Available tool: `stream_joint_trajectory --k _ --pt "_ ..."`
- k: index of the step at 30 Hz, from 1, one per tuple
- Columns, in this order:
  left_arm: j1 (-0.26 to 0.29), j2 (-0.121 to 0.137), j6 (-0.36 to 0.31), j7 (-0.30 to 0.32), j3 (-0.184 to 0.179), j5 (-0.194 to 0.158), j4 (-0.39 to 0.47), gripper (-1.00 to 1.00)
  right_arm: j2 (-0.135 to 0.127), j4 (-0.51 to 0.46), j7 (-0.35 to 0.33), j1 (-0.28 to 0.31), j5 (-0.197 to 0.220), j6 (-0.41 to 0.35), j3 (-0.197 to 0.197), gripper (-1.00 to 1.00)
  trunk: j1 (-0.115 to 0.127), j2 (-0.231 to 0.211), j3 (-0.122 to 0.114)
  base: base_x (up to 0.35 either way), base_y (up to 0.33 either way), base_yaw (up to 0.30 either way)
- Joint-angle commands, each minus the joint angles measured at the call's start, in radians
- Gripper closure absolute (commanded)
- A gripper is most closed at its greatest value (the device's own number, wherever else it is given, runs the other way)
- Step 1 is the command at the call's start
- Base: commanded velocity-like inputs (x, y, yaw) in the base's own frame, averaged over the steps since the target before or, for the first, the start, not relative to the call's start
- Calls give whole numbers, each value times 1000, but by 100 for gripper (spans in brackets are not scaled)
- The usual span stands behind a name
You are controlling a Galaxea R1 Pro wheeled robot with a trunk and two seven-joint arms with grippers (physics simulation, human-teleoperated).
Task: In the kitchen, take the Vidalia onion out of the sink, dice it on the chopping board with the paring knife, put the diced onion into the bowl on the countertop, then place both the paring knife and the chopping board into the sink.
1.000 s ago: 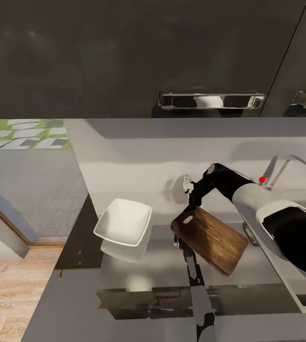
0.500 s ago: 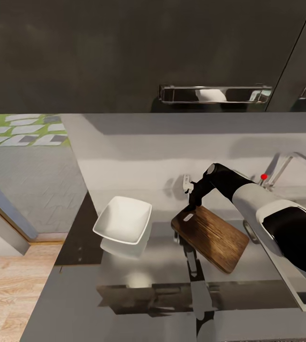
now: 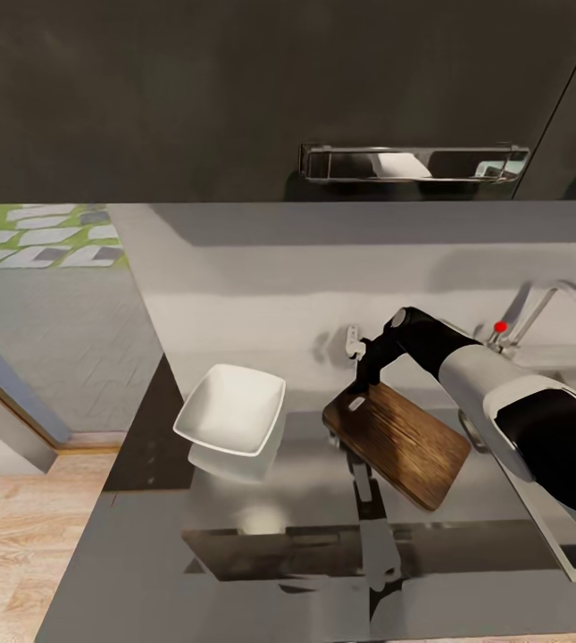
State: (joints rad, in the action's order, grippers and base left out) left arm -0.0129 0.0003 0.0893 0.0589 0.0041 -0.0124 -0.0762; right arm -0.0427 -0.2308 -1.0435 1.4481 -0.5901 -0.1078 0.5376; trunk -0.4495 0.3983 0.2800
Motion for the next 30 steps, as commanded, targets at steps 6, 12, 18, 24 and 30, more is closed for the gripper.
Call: stream_joint_trajectory --k 6,12,18,24,30 --pt "1 -1 6 2 0 -1 -2 -100 -4 -2 3 0 -4 -10 -3 -100 0 2 11 0 0 0" --pt "1 -2 6 1 0 -1 -2 -100 -3 -2 3 0 -4 -10 -2 -100 0 2 21 0 0 0" --pt "1 -1 6 1 0 -1 -2 -100 -4 -2 5 0 -5 -10 -2 -100 0 2 30 0 0 0" --pt "1 0 6 1 0 -1 -2 -100 -6 -2 5 0 -6 -10 -2 -100 0 2 40 0 0 0" --pt "1 0 6 1 0 -1 -2 -100 -8 -1 22 0 -7 -10 -2 -100 0 2 50 0 0 0"
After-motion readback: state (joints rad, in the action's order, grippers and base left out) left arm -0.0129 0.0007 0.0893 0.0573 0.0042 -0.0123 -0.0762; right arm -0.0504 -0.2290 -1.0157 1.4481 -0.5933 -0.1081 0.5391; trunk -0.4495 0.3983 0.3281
